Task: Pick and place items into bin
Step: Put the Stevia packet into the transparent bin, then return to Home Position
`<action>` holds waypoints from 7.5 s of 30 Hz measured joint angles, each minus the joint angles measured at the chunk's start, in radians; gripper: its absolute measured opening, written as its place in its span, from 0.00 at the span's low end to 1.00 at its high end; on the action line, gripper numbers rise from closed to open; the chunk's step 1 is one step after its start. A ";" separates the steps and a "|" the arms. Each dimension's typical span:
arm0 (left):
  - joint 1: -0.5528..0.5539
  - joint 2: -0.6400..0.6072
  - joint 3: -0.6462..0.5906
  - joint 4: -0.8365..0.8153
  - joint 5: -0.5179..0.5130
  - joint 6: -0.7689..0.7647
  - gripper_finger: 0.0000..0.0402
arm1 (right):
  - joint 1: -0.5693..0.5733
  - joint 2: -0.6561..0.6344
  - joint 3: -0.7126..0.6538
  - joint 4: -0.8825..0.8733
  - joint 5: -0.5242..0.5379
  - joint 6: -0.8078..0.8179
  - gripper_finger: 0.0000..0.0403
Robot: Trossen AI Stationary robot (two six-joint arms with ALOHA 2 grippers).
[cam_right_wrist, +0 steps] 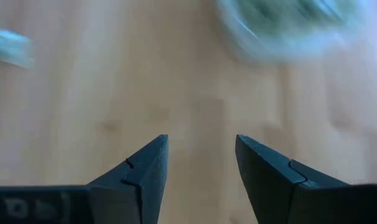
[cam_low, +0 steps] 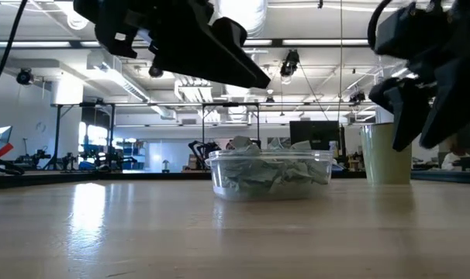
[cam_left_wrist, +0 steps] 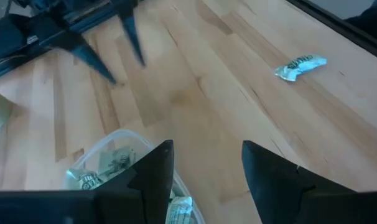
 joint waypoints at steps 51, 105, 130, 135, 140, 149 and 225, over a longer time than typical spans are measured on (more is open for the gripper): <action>-0.085 -0.449 -0.411 -0.111 -0.361 -0.346 0.43 | 0.083 0.603 0.286 0.559 -0.470 -0.420 0.21; -0.084 -0.449 -0.406 -0.108 -0.363 -0.354 0.43 | -0.134 0.351 0.286 0.318 0.205 -0.597 0.32; 0.145 -0.682 -0.414 0.172 -0.333 0.108 0.43 | -0.106 -0.343 0.127 0.172 0.205 -0.611 0.34; 0.190 -0.795 -0.415 0.136 -0.276 0.135 0.43 | -0.106 -0.550 0.048 0.168 0.205 -0.611 0.34; 0.194 -0.931 -0.457 0.071 -0.239 0.126 0.43 | -0.106 -0.755 -0.040 0.162 0.205 -0.597 0.32; 0.193 -1.193 -0.650 0.078 -0.239 0.047 0.43 | -0.106 -1.000 -0.177 0.163 0.205 -0.533 0.32; 0.194 -1.683 -1.011 0.068 -0.306 0.047 0.43 | -0.558 -1.349 -0.600 0.327 -0.296 -0.456 0.28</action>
